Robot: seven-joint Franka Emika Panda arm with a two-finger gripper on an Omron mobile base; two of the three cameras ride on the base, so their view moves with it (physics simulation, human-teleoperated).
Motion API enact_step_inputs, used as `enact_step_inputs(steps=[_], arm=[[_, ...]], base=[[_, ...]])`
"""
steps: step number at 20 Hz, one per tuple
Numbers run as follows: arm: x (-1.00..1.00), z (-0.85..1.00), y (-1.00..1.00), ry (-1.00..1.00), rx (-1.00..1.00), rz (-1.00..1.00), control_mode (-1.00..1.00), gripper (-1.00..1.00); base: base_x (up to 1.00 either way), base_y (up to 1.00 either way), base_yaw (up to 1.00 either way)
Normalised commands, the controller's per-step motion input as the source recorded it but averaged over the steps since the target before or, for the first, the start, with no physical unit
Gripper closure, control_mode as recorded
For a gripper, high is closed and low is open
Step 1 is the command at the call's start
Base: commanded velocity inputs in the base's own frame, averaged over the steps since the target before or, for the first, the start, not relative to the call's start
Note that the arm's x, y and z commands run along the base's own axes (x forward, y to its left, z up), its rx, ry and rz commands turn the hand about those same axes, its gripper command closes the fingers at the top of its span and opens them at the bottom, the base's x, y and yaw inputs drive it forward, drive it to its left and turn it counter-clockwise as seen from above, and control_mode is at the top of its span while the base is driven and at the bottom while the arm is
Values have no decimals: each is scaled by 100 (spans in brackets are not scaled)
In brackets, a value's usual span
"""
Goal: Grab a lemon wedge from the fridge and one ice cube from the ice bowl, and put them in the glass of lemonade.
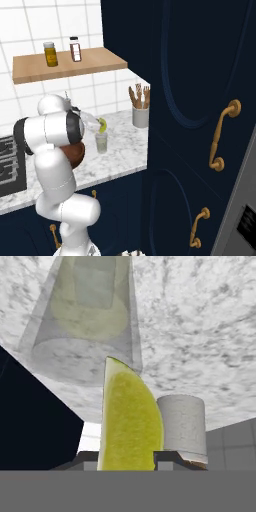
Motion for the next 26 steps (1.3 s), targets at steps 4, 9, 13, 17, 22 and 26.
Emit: enact_step_inputs(steps=[4,9,13,17,22,26], arm=[[20,-17,0,0,0,0,-100,100],[-18,-4,-14,0,0,-3,-100,100],[-32,0,-17,0,0,-4,-100,100],[-30,0,-13,0,0,-4,-100,100],[-38,15,-4,-1,0,-3,-100,100],[-44,13,-3,0,0,-5,-100,100]], base=[[0,0,0],[0,0,0],[0,0,0],[0,0,0],[0,0,0],[0,0,0]])
